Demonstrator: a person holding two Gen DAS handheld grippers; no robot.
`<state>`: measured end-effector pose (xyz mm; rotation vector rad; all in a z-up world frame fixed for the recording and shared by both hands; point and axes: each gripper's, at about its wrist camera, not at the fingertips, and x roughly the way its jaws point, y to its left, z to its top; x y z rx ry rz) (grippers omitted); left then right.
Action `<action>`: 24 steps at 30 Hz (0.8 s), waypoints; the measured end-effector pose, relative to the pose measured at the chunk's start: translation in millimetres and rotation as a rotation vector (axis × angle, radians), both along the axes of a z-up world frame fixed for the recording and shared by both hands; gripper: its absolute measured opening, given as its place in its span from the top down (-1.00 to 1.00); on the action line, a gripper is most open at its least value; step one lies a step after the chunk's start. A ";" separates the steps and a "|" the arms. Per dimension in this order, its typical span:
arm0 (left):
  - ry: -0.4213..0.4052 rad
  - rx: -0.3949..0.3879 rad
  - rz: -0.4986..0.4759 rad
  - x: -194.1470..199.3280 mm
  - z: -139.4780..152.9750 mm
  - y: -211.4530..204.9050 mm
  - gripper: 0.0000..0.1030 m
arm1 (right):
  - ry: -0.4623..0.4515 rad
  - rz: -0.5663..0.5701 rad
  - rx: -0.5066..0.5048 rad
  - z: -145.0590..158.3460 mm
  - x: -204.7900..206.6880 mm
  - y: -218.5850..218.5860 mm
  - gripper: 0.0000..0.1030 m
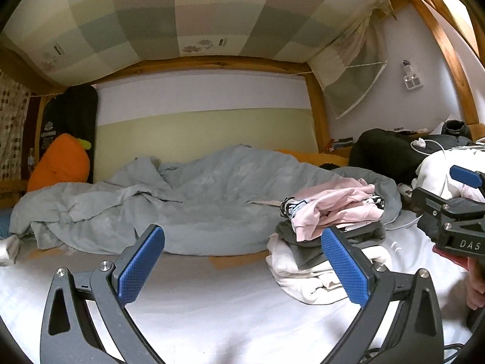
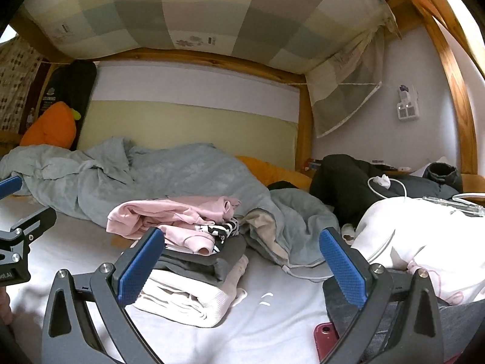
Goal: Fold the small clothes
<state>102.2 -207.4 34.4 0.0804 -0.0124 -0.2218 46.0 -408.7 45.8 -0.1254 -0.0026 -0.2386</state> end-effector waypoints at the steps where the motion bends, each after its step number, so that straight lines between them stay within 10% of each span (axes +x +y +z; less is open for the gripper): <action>1: 0.008 -0.001 0.001 1.6 -0.2 0.4 -0.99 | 0.002 -0.003 0.005 0.0 0.2 -1.1 -0.99; 24: 0.121 -0.036 0.013 21.1 -3.0 10.8 -0.99 | 0.045 -0.012 0.048 -0.6 7.8 -14.6 -0.99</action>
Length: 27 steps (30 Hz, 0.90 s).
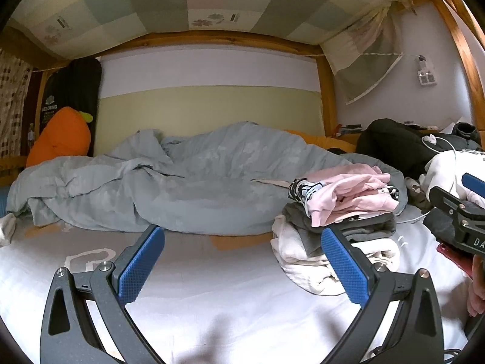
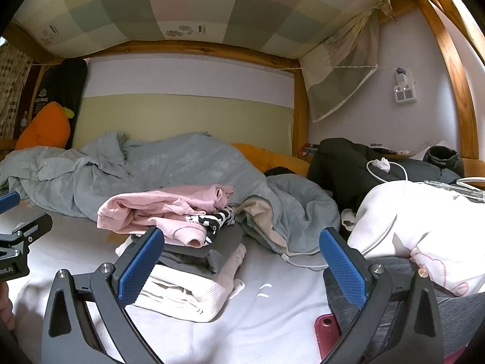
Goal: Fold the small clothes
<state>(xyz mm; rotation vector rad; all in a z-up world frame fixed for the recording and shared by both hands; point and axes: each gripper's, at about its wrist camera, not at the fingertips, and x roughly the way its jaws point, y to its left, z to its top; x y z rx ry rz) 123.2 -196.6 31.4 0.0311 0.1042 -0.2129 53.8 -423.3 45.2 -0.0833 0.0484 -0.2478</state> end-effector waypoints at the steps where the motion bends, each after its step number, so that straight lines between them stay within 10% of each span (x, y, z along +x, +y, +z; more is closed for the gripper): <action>1: 0.000 -0.002 0.001 0.0 -0.2 0.5 -0.99 | 0.000 0.000 0.000 0.0 -0.2 0.1 -0.99; 27: 0.016 0.008 0.023 0.9 -1.4 2.7 -0.99 | 0.007 0.017 -0.016 -3.7 9.3 -4.1 -0.99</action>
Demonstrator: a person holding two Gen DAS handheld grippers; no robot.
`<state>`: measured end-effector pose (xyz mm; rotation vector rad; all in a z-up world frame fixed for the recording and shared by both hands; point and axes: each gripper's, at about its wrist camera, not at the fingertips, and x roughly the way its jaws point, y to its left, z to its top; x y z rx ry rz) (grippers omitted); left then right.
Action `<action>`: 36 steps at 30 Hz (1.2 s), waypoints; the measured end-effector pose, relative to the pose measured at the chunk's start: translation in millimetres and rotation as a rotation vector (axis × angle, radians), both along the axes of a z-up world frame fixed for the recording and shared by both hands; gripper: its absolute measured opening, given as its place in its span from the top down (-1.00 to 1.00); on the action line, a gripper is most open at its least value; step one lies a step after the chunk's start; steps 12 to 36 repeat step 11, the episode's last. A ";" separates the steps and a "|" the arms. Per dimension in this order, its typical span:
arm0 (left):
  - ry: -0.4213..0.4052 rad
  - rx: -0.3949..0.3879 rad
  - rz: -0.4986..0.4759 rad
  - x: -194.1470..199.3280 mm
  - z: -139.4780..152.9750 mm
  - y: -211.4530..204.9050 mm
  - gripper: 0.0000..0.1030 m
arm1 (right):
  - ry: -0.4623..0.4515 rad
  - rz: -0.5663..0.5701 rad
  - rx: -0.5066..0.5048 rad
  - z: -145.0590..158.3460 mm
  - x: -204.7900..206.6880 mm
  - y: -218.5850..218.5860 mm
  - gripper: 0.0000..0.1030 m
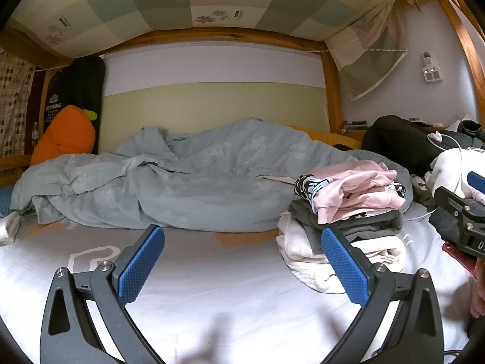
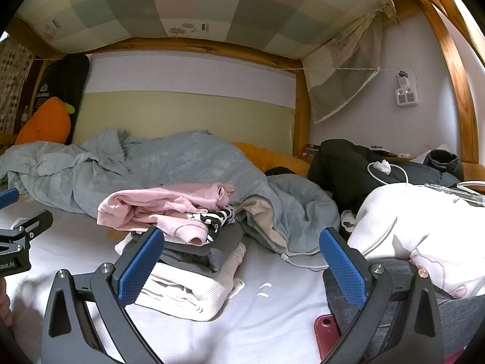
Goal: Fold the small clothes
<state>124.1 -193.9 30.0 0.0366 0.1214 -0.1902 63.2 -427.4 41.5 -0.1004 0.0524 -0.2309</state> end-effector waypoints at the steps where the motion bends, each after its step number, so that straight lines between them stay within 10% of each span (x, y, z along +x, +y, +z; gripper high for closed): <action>1: 0.001 0.001 -0.001 0.4 0.0 -0.3 -0.99 | 0.001 0.002 0.001 -0.2 1.0 -0.8 -0.99; 36: -0.052 0.012 0.009 -4.9 0.8 4.5 -0.99 | 0.047 -0.011 0.055 -2.6 13.2 -17.1 -0.99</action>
